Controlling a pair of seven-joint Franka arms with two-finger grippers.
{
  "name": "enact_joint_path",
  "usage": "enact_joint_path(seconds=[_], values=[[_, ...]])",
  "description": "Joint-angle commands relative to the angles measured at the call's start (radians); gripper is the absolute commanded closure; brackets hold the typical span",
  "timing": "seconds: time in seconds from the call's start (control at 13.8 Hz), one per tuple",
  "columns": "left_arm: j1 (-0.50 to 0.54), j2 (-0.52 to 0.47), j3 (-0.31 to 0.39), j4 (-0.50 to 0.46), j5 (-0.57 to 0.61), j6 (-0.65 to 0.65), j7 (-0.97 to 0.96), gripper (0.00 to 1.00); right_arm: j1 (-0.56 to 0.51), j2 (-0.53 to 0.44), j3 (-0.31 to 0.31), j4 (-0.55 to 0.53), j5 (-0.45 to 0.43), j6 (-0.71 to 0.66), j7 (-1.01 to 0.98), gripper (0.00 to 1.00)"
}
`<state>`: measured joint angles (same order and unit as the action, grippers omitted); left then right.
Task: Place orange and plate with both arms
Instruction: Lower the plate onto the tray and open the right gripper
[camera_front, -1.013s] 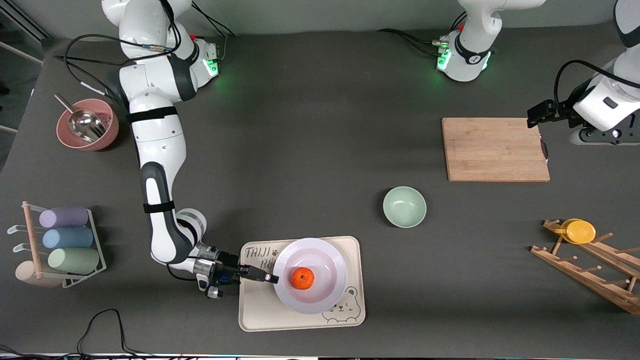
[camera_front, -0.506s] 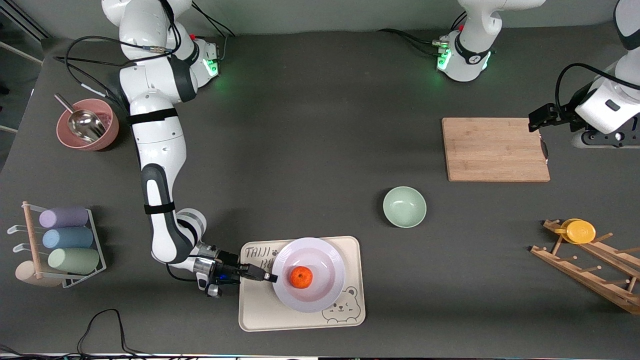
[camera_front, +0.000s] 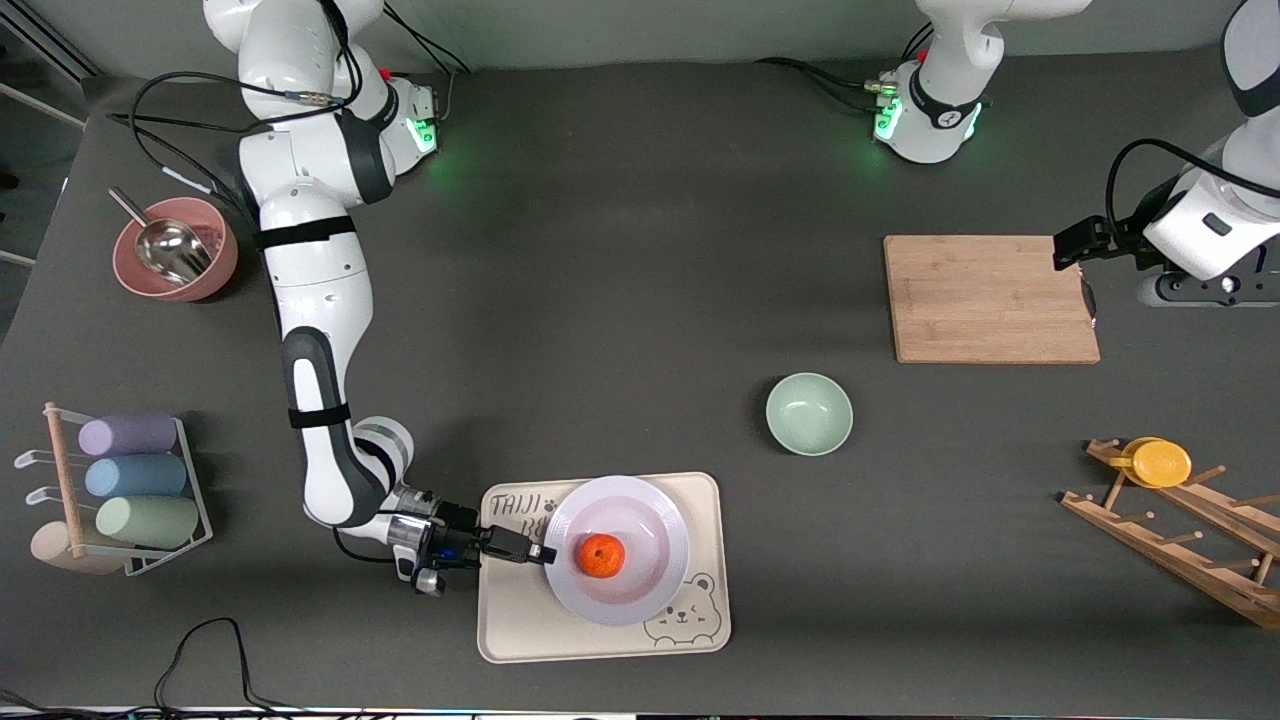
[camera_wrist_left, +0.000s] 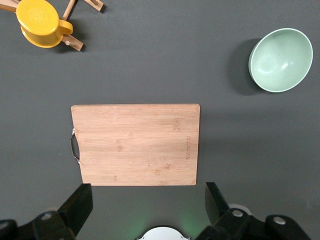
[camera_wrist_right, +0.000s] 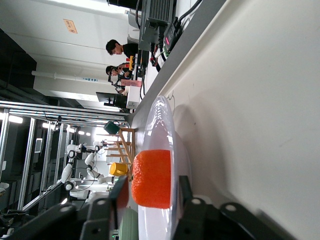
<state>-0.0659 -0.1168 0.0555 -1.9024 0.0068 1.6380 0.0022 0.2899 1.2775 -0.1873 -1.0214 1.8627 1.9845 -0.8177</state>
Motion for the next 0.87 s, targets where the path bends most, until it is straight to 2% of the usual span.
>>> enact_joint_path(seconds=[0.0,0.22,0.43,0.65,0.8], values=[[0.008,0.005,0.003,0.017,0.002,0.0,0.01,0.0,0.003,0.0,0.009,-0.008,0.004,0.0,0.0,0.44],[0.008,0.005,0.003,0.017,0.004,0.006,0.01,0.0,0.006,-0.001,0.009,-0.008,0.003,0.002,0.0,0.39],[0.008,0.005,0.003,0.017,0.004,0.005,0.031,0.0,0.008,-0.02,0.005,-0.005,-0.016,0.003,0.049,0.39],[0.008,0.006,0.003,0.017,0.004,0.002,0.045,0.0,0.009,-0.047,-0.003,0.007,-0.16,0.005,0.124,0.39],[0.008,0.006,0.003,0.017,0.004,0.002,0.045,0.0,0.009,-0.061,-0.023,0.009,-0.224,0.011,0.138,0.39]])
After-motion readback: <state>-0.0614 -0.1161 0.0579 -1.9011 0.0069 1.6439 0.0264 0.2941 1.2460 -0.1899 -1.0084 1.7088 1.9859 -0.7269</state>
